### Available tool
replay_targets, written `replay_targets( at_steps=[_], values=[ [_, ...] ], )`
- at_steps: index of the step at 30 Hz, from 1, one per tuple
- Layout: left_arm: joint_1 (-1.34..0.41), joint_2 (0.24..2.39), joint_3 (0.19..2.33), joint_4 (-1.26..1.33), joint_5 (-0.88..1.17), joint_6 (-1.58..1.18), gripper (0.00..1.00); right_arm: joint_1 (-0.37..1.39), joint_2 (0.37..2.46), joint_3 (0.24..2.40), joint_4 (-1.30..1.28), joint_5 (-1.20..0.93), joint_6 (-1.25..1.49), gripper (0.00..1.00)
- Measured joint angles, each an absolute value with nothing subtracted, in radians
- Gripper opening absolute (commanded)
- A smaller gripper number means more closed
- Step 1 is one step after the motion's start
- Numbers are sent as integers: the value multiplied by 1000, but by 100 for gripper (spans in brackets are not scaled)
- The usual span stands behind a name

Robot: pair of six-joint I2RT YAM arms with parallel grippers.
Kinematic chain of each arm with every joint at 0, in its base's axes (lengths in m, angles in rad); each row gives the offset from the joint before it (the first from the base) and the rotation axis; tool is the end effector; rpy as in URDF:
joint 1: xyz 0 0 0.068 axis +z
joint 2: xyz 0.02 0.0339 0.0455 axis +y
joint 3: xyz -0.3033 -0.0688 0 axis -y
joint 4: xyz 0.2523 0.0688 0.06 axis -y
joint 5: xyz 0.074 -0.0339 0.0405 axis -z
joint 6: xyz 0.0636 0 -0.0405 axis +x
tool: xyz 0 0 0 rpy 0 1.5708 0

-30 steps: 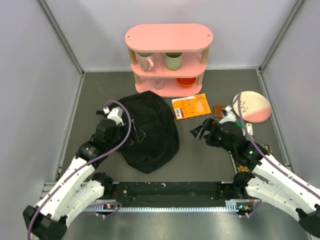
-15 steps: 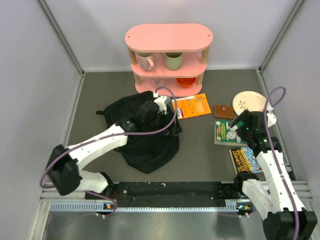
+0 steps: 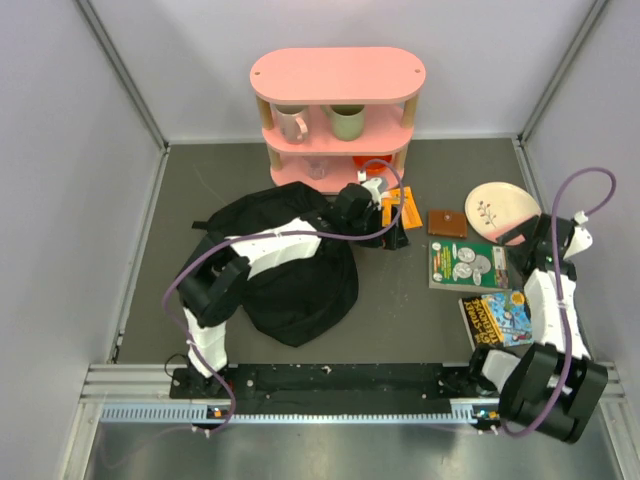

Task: Pack the student bag
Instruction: Pick up the book from the center of the board.

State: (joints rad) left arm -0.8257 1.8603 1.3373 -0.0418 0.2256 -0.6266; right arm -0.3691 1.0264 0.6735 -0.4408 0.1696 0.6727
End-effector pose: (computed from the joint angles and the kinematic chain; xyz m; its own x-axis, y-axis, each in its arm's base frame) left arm 0.3082 -0.3551 0.2574 -0.7892 0.0126 -0.6140 0.4713 0.6535 -0.5923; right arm 0.1978 -0.0880 0.2446 -0.2297 0.7474 -0.6234 0.7788 0.5253 0.3428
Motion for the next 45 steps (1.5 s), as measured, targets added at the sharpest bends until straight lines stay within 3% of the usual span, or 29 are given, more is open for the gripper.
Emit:
replay_targets(
  at_steps=[8, 14, 19, 23, 33, 45],
  values=[
    [-841, 2033, 1465, 19, 273, -665, 99, -424, 1277, 691, -311, -24, 533, 99],
    [-842, 2103, 1495, 45, 308, -695, 99, -429, 1326, 691, -271, -96, 488, 98],
    [-842, 2126, 1506, 45, 324, -704, 98, -431, 1403, 701, -225, -203, 452, 82],
    [-841, 2153, 1542, 11, 318, -675, 98, -431, 1435, 701, -200, -336, 448, 81],
    [-831, 2170, 1567, -99, 287, -616, 96, -329, 1450, 699, -202, -452, 437, 82],
    [-838, 2094, 1417, -78, 300, -661, 82, -294, 1364, 580, -188, -542, 457, 83]
  ],
)
